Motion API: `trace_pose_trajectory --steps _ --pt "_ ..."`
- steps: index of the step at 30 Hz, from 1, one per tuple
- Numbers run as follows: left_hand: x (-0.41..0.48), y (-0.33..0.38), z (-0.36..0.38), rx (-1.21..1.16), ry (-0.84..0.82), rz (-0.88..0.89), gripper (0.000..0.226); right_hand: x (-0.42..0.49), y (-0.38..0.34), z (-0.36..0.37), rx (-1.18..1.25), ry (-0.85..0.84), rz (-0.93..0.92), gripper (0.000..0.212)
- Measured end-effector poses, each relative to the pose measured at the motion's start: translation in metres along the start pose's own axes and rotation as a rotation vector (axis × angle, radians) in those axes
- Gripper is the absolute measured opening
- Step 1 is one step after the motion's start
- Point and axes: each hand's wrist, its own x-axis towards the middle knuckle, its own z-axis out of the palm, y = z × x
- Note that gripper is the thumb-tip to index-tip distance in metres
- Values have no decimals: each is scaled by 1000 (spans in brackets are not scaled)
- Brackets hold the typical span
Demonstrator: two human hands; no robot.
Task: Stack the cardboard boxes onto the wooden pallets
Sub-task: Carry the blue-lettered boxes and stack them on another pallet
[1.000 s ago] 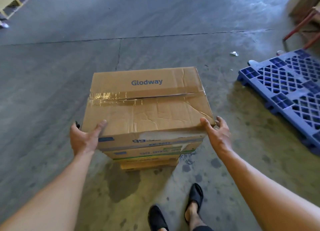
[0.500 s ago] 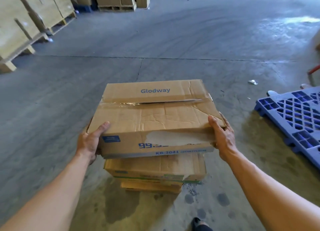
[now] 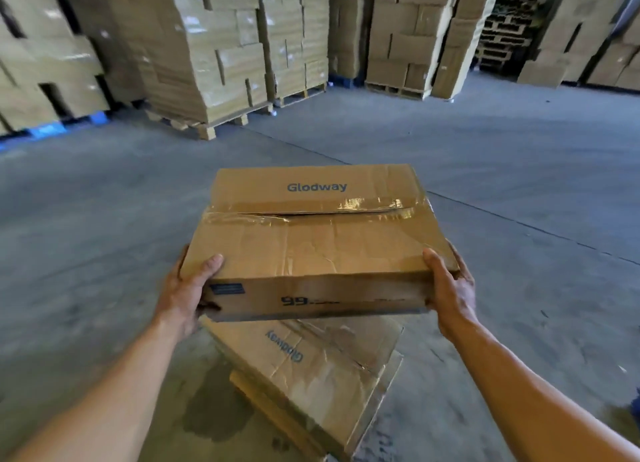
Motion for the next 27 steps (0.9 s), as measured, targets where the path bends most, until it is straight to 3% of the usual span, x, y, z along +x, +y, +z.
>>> trace_pose_trajectory --steps 2,5,10,12,15,22,27 --pt "-35 -7 -10 -2 67 35 89 -6 -2 -5 1 -84 -14 95" --pt "-89 -12 -24 -64 179 73 86 -20 0 -14 5 -161 -34 112" --pt "-190 -29 -51 -64 302 112 44 -59 9 -41 -35 -255 -73 76" --pt "-239 -41 -59 -71 356 127 33 -79 19 -59 -61 -284 -91 80" --pt "-321 -68 -67 -95 415 125 34 -117 36 -95 -76 -344 -84 90" --pt "-497 -119 -72 -137 595 86 42 -197 70 -168 -96 -513 -13 85" --pt "-594 -150 -57 -196 752 63 54 -231 88 -202 -108 -651 14 108"
